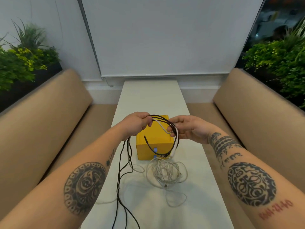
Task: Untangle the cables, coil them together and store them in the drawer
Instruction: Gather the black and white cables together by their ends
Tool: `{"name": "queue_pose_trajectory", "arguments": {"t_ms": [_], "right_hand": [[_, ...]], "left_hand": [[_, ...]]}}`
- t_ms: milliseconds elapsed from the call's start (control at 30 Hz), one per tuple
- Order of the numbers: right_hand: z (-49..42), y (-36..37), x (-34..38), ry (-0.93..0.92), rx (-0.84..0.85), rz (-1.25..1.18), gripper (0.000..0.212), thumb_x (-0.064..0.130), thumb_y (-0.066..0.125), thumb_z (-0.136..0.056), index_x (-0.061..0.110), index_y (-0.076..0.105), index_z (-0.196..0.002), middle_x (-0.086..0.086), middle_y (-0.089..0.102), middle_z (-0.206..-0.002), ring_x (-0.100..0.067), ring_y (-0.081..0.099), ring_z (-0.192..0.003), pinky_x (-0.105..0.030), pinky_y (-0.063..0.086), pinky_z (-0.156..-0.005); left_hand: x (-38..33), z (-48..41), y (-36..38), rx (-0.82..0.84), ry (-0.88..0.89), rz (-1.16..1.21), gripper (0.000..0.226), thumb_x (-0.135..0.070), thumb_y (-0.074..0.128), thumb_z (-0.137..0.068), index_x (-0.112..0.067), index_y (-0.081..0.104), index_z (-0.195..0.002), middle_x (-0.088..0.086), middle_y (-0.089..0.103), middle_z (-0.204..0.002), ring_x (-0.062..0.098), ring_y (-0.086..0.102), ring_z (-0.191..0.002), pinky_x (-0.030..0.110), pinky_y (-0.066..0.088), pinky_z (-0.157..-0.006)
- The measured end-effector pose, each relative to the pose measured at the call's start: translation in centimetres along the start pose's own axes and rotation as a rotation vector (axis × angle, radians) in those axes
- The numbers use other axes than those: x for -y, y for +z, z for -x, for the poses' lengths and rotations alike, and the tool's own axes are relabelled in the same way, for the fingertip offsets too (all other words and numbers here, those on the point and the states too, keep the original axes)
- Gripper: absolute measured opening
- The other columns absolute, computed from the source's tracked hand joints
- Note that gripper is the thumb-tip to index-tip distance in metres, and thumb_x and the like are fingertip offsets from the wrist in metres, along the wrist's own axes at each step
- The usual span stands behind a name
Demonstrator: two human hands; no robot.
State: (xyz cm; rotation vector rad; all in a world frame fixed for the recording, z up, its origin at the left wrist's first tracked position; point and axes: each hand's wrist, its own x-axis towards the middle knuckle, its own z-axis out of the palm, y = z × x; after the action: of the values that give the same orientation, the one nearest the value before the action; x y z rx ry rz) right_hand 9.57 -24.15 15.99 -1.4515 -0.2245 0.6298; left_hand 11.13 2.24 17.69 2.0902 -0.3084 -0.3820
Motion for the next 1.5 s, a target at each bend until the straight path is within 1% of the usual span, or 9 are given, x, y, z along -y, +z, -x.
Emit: {"name": "queue_pose_trajectory", "arguments": {"t_ms": [167, 400, 500, 600, 800, 967, 1133, 1300, 1500], "right_hand": [[-0.2, 0.0, -0.7, -0.069, -0.005, -0.166, 0.053, 0.017, 0.075, -0.076, 0.003, 0.061, -0.125, -0.012, 0.07, -0.106, -0.019, 0.069, -0.083, -0.028, 0.057, -0.076], [-0.2, 0.4, -0.8, -0.049, -0.173, -0.111, 0.022, 0.005, 0.051, -0.099, 0.003, 0.058, -0.12, -0.009, 0.068, -0.087, -0.017, 0.063, -0.066, -0.021, 0.051, -0.054], [-0.2, 1.0, -0.8, 0.028, -0.248, -0.038, 0.019, 0.025, 0.05, -0.103, 0.012, 0.062, -0.11, -0.005, 0.06, -0.081, -0.015, 0.055, -0.065, -0.026, 0.047, -0.058], [-0.4, 1.4, -1.2, 0.089, -0.335, 0.028, 0.055, 0.067, 0.061, -0.08, 0.014, 0.063, -0.095, -0.001, 0.056, -0.073, -0.015, 0.059, -0.07, -0.039, 0.053, -0.076], [0.4, 1.5, -2.8, 0.058, -0.15, -0.09, 0.022, 0.008, 0.074, -0.082, 0.009, 0.054, -0.091, -0.013, 0.059, -0.079, -0.028, 0.066, -0.073, -0.04, 0.058, -0.078], [0.8, 2.1, -2.6, 0.091, -0.293, -0.14, 0.049, 0.049, 0.066, -0.079, 0.003, 0.057, -0.091, -0.013, 0.062, -0.081, -0.032, 0.068, -0.072, -0.036, 0.06, -0.066], [0.4, 2.6, -2.6, -0.044, -0.423, -0.325, 0.06, 0.06, 0.048, -0.088, 0.008, 0.044, -0.057, -0.018, 0.066, -0.076, -0.038, 0.072, -0.088, -0.034, 0.06, -0.069], [0.3, 1.5, -3.5, -0.15, -0.575, -0.72, 0.05, 0.042, 0.047, -0.103, 0.01, 0.043, -0.065, -0.018, 0.073, -0.089, -0.037, 0.075, -0.089, -0.029, 0.062, -0.063], [-0.2, 0.4, -5.7, 0.149, -0.581, -0.438, 0.032, 0.025, 0.064, -0.098, 0.001, 0.058, -0.118, -0.019, 0.066, -0.123, -0.033, 0.072, -0.096, -0.034, 0.062, -0.069]], "left_hand": [[-0.1, -0.4, 0.3, -0.01, -0.022, 0.018, 0.031, -0.024, 0.042, -0.106, -0.017, 0.056, -0.079, -0.012, 0.035, -0.049, 0.011, 0.024, -0.046, 0.026, 0.02, -0.048], [0.3, -0.6, 1.0, 0.106, -0.071, 0.168, 0.036, -0.03, 0.041, -0.107, -0.019, 0.047, -0.074, -0.007, 0.029, -0.055, 0.012, 0.018, -0.05, 0.027, 0.015, -0.049], [0.1, -0.7, 1.3, 0.094, -0.051, 0.126, 0.037, -0.03, 0.045, -0.106, -0.02, 0.045, -0.07, -0.006, 0.03, -0.056, 0.013, 0.019, -0.049, 0.026, 0.015, -0.048], [-0.4, -0.8, 1.8, 0.03, -0.04, 0.048, 0.036, -0.027, 0.049, -0.104, -0.019, 0.048, -0.069, -0.01, 0.037, -0.051, 0.009, 0.029, -0.044, 0.023, 0.022, -0.045], [-0.1, -1.0, 1.9, -0.032, 0.03, 0.074, 0.038, -0.021, 0.05, -0.104, -0.016, 0.044, -0.066, -0.009, 0.035, -0.051, 0.008, 0.028, -0.042, 0.019, 0.023, -0.043], [1.0, -1.5, 1.4, -0.029, -0.084, 0.254, 0.037, -0.029, 0.046, -0.106, -0.02, 0.043, -0.07, -0.006, 0.029, -0.055, 0.012, 0.018, -0.049, 0.025, 0.013, -0.049], [1.2, -1.3, 0.9, -0.034, -0.097, 0.315, 0.038, -0.032, 0.042, -0.107, -0.021, 0.042, -0.071, -0.008, 0.027, -0.055, 0.011, 0.017, -0.049, 0.024, 0.013, -0.046], [1.7, -1.0, -0.1, -0.09, -0.141, 0.486, 0.038, -0.034, 0.038, -0.108, -0.02, 0.042, -0.073, -0.01, 0.026, -0.051, 0.008, 0.016, -0.046, 0.021, 0.015, -0.039], [1.6, -0.8, 0.2, -0.033, -0.157, 0.362, 0.039, -0.033, 0.038, -0.108, -0.019, 0.042, -0.072, -0.007, 0.026, -0.054, 0.01, 0.016, -0.049, 0.023, 0.014, -0.043]]}}
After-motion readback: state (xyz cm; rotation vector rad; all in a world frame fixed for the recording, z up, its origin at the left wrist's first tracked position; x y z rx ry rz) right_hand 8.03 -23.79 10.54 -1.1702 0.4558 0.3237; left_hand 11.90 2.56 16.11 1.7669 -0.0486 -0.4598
